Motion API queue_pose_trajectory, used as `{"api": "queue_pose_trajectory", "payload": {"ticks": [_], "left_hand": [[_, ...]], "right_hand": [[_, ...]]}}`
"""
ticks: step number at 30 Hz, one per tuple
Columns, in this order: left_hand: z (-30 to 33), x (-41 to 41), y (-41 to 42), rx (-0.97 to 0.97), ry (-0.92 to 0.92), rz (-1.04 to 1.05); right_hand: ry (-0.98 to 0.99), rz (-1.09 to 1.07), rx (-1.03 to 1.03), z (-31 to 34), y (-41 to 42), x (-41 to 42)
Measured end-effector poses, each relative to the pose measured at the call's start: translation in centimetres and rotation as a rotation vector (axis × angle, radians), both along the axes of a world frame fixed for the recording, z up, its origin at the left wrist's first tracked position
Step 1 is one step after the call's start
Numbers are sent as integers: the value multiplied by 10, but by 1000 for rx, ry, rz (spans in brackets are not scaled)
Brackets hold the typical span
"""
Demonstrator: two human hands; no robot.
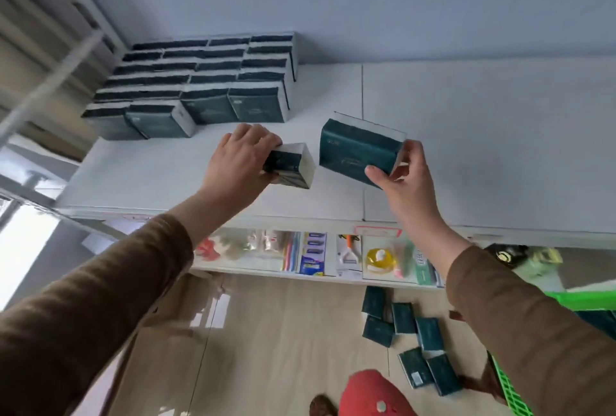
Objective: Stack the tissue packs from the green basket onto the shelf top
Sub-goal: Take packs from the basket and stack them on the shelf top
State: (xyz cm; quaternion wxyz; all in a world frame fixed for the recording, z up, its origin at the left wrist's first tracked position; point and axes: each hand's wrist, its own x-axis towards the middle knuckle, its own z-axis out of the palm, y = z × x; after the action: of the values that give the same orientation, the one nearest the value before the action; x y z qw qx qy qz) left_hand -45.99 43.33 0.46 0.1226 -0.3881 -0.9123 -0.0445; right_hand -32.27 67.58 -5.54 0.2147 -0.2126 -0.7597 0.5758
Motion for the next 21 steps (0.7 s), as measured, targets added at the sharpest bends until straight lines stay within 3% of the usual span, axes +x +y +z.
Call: {"api": "queue_pose_trajectory", "payload": {"ticks": [11, 21], "left_hand": [[-27, -172, -46, -78, -34, 138], [-35, -229, -53, -168, -73, 140]], "right_hand": [[-79, 192, 111, -33, -25, -165], [-207, 184, 290, -53, -68, -242]]}}
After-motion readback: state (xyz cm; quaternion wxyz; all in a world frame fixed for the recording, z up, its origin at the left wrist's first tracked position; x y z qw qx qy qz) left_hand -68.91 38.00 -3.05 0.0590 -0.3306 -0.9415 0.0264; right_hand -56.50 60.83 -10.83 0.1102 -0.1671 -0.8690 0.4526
